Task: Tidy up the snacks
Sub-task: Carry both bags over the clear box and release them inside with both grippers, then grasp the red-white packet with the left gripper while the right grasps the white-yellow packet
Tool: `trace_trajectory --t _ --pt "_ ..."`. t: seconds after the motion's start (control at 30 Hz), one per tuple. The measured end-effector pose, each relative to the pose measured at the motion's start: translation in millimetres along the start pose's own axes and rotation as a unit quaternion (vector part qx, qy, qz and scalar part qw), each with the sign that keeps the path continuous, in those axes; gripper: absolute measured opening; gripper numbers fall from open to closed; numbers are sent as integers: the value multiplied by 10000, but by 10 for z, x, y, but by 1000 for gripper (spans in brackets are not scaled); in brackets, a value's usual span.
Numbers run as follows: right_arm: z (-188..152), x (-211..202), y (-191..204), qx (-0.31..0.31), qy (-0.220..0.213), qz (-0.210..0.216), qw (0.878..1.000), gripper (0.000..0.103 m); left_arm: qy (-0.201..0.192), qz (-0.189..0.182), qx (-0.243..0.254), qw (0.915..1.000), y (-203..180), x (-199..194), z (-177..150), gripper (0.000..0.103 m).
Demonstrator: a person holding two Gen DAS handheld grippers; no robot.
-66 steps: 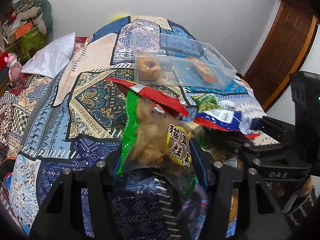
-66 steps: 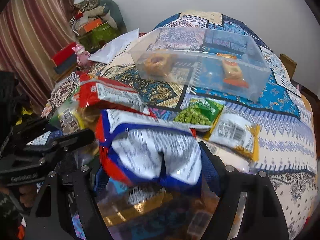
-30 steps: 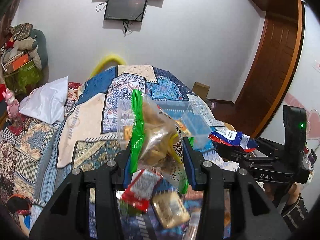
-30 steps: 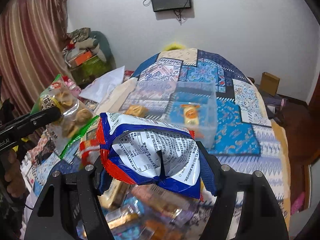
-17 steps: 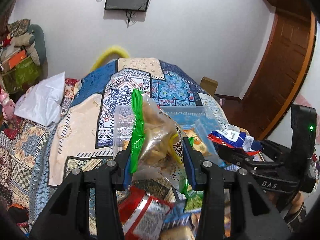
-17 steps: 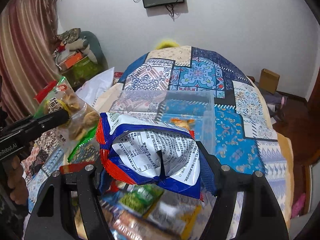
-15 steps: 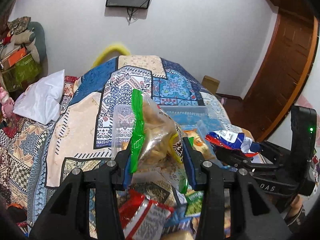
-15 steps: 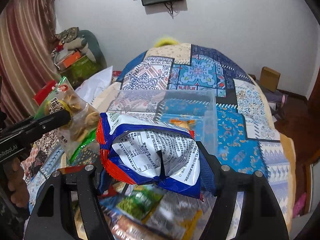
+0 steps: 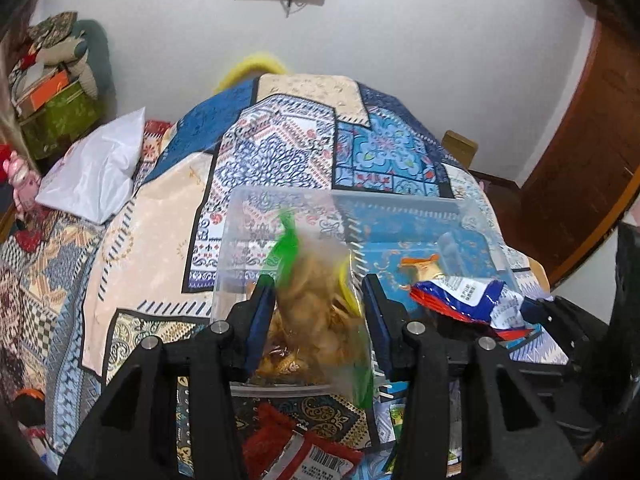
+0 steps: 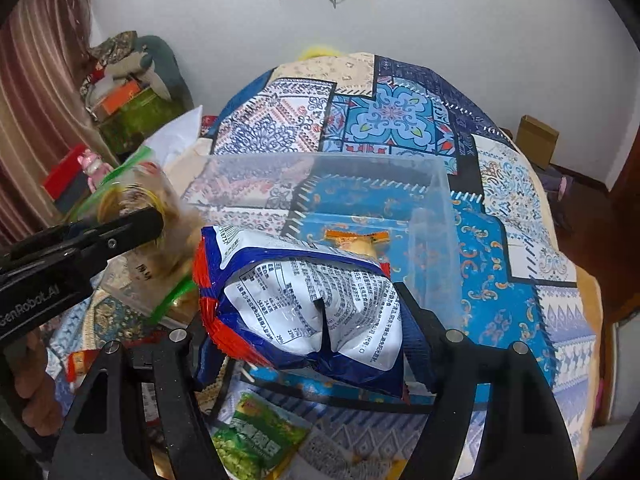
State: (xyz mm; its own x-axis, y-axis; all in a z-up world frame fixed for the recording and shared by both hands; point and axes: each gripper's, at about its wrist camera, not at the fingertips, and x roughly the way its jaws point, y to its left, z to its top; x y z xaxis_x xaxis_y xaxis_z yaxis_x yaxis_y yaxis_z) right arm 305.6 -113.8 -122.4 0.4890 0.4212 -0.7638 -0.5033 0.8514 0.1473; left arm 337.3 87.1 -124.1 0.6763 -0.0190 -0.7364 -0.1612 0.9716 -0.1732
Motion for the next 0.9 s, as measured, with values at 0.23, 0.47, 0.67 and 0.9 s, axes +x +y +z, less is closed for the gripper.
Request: trace_trajectory --t 0.23,0.47,0.67,0.9 --pt "-39 -49 -8 -70 131 -55 9999 77 -130 9 31 9999 34 -152 -14 61" --pt "-97 -376 7 -140 -96 107 9998 77 -284 -93 301 9991 57 -540 -113 62" --pt "-247 -766 30 -232 -373 144 9989 77 -318 -66 551 9979 114 -870 -344 67" --pt "-557 -1016 82 -333 -393 215 9984 77 -118 -35 695 9975 218 -1011 -693 77"
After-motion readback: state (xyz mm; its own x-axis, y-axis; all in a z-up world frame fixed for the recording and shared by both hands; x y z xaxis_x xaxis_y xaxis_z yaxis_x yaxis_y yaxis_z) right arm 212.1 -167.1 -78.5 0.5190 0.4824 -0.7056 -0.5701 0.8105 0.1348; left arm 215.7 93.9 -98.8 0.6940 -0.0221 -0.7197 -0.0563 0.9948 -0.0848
